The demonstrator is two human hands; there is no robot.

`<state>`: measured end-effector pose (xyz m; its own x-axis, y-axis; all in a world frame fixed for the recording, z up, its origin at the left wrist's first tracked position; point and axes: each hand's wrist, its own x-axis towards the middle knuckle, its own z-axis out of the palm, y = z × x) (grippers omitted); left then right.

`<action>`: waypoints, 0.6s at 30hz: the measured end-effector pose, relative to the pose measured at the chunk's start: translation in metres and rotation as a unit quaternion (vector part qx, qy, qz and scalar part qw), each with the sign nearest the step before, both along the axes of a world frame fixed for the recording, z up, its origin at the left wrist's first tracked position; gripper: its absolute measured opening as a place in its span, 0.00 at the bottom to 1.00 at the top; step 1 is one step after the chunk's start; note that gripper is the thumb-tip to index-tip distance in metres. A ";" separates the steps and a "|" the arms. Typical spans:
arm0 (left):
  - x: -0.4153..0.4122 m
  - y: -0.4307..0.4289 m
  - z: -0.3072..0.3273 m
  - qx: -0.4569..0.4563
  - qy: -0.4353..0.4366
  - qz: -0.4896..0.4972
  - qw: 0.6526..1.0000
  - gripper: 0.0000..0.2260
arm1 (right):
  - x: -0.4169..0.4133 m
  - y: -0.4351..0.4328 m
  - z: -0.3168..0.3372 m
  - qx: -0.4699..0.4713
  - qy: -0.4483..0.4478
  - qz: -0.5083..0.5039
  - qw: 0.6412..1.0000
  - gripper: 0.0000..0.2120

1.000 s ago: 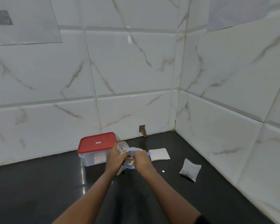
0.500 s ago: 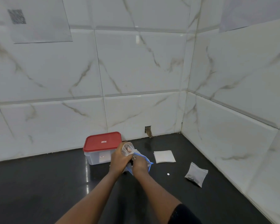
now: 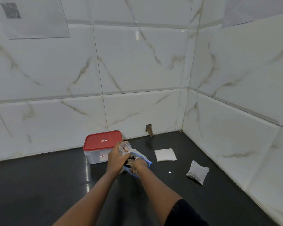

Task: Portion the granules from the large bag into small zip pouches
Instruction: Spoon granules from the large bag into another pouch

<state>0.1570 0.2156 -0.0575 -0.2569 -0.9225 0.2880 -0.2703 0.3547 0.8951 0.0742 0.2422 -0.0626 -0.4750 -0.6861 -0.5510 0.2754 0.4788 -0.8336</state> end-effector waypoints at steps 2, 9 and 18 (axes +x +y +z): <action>0.000 0.001 0.000 -0.005 -0.001 -0.002 1.000 0.15 | 0.000 0.003 0.005 0.001 -0.048 -0.043 0.998 0.06; 0.000 0.001 -0.004 0.000 0.007 -0.002 1.000 0.15 | 0.001 0.015 0.015 -0.046 -0.221 -0.141 0.964 0.06; -0.006 0.001 -0.006 0.007 0.003 0.026 1.000 0.15 | 0.006 0.018 0.011 -0.094 -0.246 -0.211 0.941 0.10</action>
